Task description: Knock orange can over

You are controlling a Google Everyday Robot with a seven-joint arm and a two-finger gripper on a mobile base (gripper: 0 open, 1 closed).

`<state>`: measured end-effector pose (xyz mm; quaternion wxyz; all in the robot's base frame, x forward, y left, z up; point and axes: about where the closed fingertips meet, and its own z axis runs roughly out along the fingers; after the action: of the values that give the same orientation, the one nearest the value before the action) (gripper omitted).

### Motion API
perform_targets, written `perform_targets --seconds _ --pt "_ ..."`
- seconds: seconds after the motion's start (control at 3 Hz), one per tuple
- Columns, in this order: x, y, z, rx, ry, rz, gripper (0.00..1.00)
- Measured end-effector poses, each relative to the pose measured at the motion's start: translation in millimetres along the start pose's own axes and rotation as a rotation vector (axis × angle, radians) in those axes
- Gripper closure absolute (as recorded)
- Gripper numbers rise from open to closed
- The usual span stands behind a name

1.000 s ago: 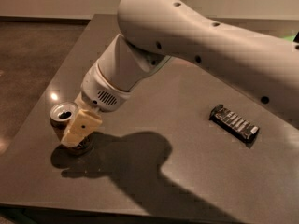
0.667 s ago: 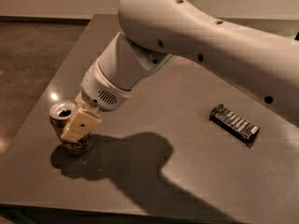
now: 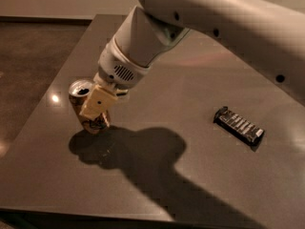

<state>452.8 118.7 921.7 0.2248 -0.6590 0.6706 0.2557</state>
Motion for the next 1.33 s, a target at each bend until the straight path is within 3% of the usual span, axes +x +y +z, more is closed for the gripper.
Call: perform_targets --seconds 0.33,0.67,1.0,1.33 --pt "6.9 -44.6 -34.7 0.137 0.111 -0.005 1.0" --pt "18.9 -69.5 -56.1 0.222 0.22 -0.031 1.0" --pt "40.9 -97.0 -75.2 0.267 0.374 -0.056 1.0" --pt "71.9 -119.9 -91.2 0.281 0.545 -0.072 1.0"
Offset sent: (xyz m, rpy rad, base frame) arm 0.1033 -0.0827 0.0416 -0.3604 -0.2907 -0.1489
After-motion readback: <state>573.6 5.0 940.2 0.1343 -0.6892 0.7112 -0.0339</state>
